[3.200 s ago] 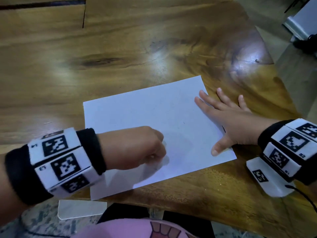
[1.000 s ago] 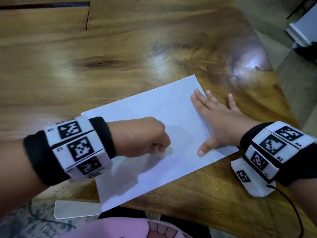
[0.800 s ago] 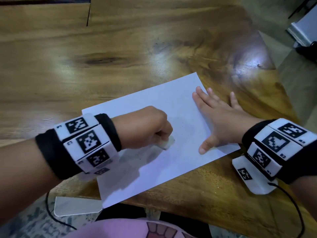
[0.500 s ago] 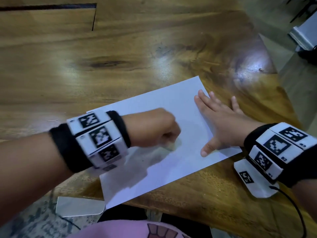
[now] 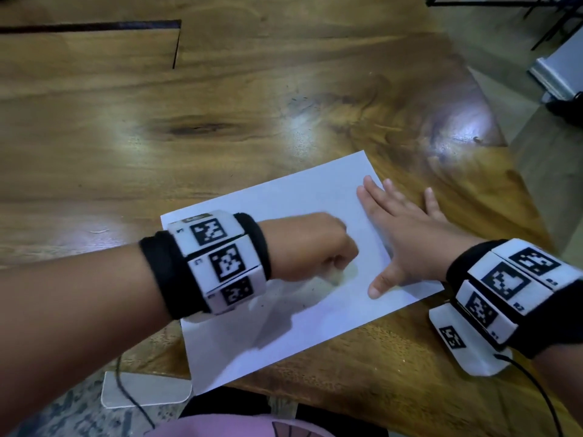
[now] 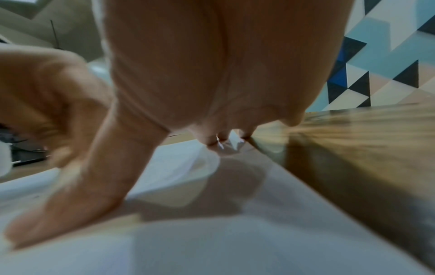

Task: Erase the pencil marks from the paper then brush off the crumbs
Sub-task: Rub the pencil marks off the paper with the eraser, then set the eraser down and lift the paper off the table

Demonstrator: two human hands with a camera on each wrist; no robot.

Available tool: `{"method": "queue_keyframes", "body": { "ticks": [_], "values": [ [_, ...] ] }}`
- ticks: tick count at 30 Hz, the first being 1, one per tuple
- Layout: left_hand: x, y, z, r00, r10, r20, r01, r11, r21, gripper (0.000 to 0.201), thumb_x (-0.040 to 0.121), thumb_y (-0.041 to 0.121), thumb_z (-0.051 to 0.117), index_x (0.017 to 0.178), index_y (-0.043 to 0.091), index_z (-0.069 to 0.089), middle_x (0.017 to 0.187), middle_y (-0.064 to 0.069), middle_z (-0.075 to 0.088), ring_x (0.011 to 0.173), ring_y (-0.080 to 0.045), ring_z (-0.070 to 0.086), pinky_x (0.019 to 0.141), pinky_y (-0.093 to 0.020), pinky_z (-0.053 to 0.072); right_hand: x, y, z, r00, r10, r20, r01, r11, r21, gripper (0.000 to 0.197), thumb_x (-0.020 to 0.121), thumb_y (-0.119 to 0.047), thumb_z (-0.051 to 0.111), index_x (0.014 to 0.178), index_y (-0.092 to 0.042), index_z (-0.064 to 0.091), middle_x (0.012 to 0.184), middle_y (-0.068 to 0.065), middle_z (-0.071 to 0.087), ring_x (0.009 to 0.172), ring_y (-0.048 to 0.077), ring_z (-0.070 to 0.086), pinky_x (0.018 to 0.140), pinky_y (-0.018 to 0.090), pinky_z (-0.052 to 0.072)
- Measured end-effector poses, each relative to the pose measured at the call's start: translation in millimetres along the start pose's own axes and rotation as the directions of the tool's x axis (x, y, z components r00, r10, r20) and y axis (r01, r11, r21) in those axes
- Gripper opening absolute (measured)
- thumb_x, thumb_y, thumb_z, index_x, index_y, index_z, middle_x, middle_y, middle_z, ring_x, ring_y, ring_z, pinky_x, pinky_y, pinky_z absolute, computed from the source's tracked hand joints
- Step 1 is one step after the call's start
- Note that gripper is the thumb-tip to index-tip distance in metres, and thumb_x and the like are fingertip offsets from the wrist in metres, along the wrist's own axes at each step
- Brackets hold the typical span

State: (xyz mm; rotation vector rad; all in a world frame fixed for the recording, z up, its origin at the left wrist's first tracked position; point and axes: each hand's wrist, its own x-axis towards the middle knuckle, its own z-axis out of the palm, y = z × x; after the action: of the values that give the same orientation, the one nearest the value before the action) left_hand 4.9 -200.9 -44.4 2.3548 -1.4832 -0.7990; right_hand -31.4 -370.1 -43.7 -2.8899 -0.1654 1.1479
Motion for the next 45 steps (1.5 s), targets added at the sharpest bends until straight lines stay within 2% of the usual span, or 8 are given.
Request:
{"method": "queue_keyframes", "body": {
  "ticks": [9,12,15,22,27,34,40,45],
  "values": [
    [-22,-22,29,0.950,-0.220,0.221,0.231,0.973,-0.023,0.020,0.078,0.012,0.056,0.094,0.001,0.060,0.061,0.006,0.058,0.057,-0.008,0.054,0.083,-0.030,0.052,0,1,1,1.000,-0.004,-0.018,0.004,1.000,0.000,0.147,0.045,-0.068,0.073,0.137,-0.027,-0.034,0.131,-0.018,-0.048,0.131,0.006,-0.037,0.110,0.056,-0.018],
    [-24,-35,-17,0.966,-0.258,-0.011,0.252,0.952,-0.175,0.010,0.076,0.012,0.065,0.085,0.012,0.068,0.077,-0.001,0.066,0.069,-0.014,0.057,0.073,-0.026,0.048,0,0,2,1.000,0.001,-0.029,-0.001,1.000,-0.013,0.145,0.047,-0.067,0.073,0.138,-0.026,-0.033,0.134,-0.016,-0.047,0.133,0.008,-0.036,0.110,0.055,-0.018],
    [-19,-71,-59,0.847,-0.412,-0.335,0.364,0.910,-0.200,0.012,0.074,0.008,0.067,0.085,0.012,0.069,0.073,-0.001,0.064,0.068,-0.016,0.056,0.063,-0.024,0.043,-3,-1,4,1.000,0.007,-0.028,-0.008,1.000,-0.024,0.142,0.051,-0.067,0.072,0.138,-0.026,-0.033,0.140,-0.014,-0.045,0.133,0.008,-0.036,0.110,0.052,-0.019],
    [12,-128,-99,0.687,-0.596,-0.416,0.575,0.795,-0.191,0.013,0.079,0.008,0.065,0.092,0.013,0.066,0.087,-0.004,0.056,0.078,-0.018,0.050,0.065,-0.026,0.035,-19,-6,22,0.999,0.020,-0.030,-0.021,0.999,-0.039,0.141,0.053,-0.070,0.067,0.132,-0.023,-0.040,0.138,-0.009,-0.049,0.130,0.010,-0.040,0.110,0.045,-0.020],
    [18,-145,-103,0.707,-0.614,-0.351,0.628,0.773,-0.087,0.020,0.082,0.009,0.061,0.101,0.015,0.065,0.110,-0.009,0.064,0.093,-0.026,0.056,0.071,-0.030,0.039,-27,-11,26,0.996,0.021,-0.087,-0.017,0.999,0.045,0.133,0.058,-0.073,0.062,0.133,-0.024,-0.037,0.140,-0.010,-0.044,0.132,0.007,-0.035,0.111,0.040,-0.019],
    [-29,-110,-84,0.697,-0.581,-0.421,0.632,0.774,-0.022,0.038,0.085,0.009,0.054,0.123,0.016,0.053,0.117,-0.018,0.057,0.104,-0.034,0.053,0.077,-0.037,0.040,-18,-18,22,0.882,0.299,-0.366,-0.148,0.910,0.386,0.085,0.067,-0.048,0.074,0.133,-0.012,0.033,0.132,0.005,0.026,0.121,0.021,0.022,0.101,0.030,0.027],
    [-99,-69,-4,0.791,-0.546,-0.276,0.549,0.833,-0.074,0.047,0.069,0.017,0.074,0.114,0.016,0.061,0.114,-0.014,0.051,0.101,-0.035,0.052,0.086,-0.039,0.046,-9,-23,8,0.852,0.468,-0.234,-0.317,0.818,0.481,0.090,0.059,-0.040,0.083,0.126,-0.002,0.037,0.126,0.013,0.032,0.117,0.029,0.032,0.094,0.031,0.033],
    [-118,-63,35,0.779,-0.551,-0.298,0.598,0.796,0.090,0.081,0.048,0.036,0.086,0.120,0.014,0.057,0.123,-0.023,0.055,0.097,-0.042,0.058,0.076,-0.046,0.054,-9,-26,7,0.845,0.487,-0.221,-0.325,0.795,0.512,0.088,0.057,-0.035,0.085,0.123,-0.001,0.038,0.124,0.013,0.035,0.118,0.030,0.035,0.092,0.032,0.035]
  ]
}}
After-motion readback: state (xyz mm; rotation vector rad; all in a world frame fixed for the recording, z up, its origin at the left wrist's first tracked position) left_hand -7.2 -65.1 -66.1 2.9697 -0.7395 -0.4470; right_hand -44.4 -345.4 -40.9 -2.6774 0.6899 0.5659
